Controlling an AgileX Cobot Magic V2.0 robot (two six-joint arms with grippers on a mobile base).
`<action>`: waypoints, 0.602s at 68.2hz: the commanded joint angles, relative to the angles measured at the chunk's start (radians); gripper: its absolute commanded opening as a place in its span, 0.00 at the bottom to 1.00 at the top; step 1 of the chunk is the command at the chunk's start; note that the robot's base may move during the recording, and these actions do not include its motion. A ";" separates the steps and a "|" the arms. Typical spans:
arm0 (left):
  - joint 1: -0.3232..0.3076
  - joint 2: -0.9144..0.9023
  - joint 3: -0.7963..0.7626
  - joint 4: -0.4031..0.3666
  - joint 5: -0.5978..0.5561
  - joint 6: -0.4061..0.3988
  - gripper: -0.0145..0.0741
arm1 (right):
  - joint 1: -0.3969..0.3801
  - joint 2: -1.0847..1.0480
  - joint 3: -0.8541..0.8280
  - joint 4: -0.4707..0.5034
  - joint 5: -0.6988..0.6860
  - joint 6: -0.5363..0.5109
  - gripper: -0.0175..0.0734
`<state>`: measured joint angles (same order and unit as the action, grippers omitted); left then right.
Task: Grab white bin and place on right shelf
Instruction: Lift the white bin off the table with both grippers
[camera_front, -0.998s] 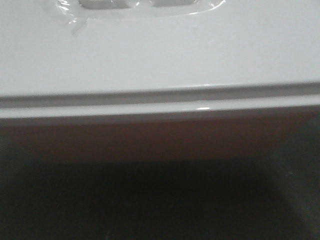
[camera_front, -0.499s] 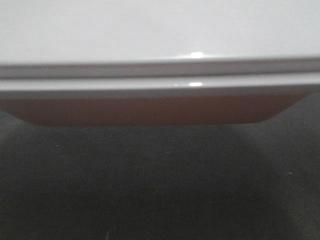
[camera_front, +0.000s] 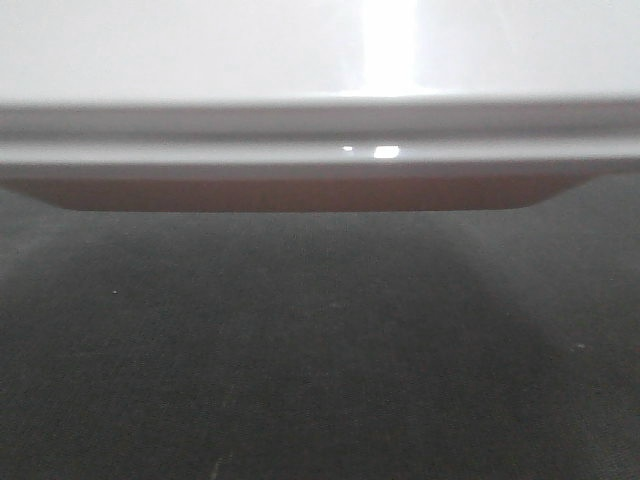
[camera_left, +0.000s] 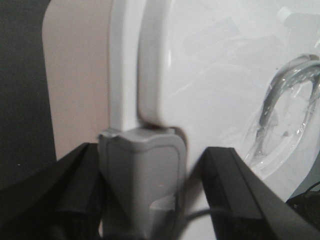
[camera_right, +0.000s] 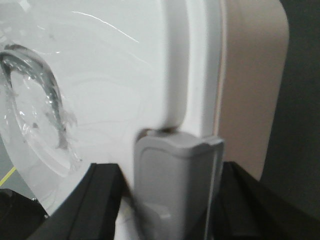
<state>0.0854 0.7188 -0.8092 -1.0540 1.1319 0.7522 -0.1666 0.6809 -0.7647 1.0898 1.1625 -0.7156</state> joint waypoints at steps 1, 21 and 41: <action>-0.017 -0.008 -0.032 -0.176 0.066 0.013 0.46 | 0.008 -0.004 -0.028 0.194 0.142 -0.010 0.57; -0.017 -0.008 -0.032 -0.176 0.066 0.013 0.46 | 0.008 -0.004 -0.028 0.194 0.138 -0.010 0.57; -0.017 -0.008 -0.032 -0.176 0.066 0.013 0.46 | 0.008 -0.004 -0.028 0.194 0.133 -0.010 0.57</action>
<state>0.0854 0.7188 -0.8092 -1.0518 1.1319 0.7522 -0.1666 0.6809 -0.7630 1.0889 1.1643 -0.7156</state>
